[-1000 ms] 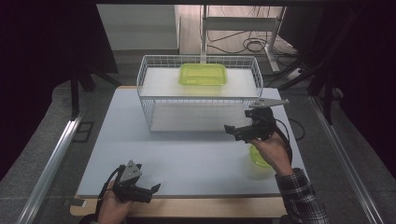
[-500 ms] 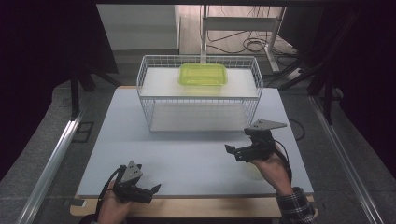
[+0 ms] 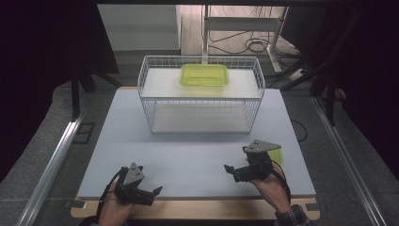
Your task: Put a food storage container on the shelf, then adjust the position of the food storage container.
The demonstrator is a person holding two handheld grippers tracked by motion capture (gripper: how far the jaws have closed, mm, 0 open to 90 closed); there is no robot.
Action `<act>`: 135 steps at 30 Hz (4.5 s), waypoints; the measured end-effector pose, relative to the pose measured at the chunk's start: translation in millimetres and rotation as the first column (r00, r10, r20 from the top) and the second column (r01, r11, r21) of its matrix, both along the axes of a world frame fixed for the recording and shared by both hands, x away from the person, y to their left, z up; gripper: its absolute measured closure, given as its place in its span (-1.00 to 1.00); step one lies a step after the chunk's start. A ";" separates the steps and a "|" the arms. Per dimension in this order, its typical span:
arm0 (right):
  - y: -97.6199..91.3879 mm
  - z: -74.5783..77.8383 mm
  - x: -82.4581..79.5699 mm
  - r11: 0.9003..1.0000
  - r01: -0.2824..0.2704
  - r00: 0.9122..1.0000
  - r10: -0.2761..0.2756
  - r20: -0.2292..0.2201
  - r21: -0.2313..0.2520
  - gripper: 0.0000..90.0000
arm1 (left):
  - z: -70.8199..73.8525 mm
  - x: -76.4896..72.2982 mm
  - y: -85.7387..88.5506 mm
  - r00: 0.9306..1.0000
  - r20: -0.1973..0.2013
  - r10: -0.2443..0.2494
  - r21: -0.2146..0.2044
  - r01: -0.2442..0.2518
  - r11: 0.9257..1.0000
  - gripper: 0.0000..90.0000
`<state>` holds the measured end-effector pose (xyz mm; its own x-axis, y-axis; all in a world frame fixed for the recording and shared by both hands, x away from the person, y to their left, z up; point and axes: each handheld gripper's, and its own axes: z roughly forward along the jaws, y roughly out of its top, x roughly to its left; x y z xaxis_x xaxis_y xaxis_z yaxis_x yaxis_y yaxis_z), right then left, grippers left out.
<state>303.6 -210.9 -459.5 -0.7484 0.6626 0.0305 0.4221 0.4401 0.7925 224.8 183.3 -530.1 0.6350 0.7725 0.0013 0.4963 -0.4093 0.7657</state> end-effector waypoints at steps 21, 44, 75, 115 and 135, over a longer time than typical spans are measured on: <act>-24.0 -5.0 2.4 0.995 0.097 0.995 -0.097 -0.010 -0.035 -0.55 | -1.0 -0.4 -2.4 1.000 -0.006 -0.010 0.018 0.010 1.000 -0.99; -128.6 4.9 24.5 0.909 0.410 0.912 -0.410 0.020 -0.075 0.99 | -1.3 -0.1 -2.2 1.000 -0.009 -0.006 0.025 0.006 1.000 -0.99; -125.6 -14.5 24.8 0.914 0.397 0.914 -0.402 -0.055 -0.082 0.98 | -1.8 0.1 -2.9 1.000 -0.011 -0.003 0.041 0.003 0.999 -0.98; -50.1 -30.2 27.8 0.972 0.219 0.963 -0.230 -0.140 -0.085 0.99 | -2.5 0.2 -3.9 1.000 -0.017 -0.002 0.046 0.002 0.999 -0.98; -25.8 -47.4 30.9 0.990 0.136 0.963 -0.140 -0.230 -0.031 0.99 | -3.3 0.5 -4.6 1.000 -0.023 -0.003 0.054 0.004 0.999 -0.98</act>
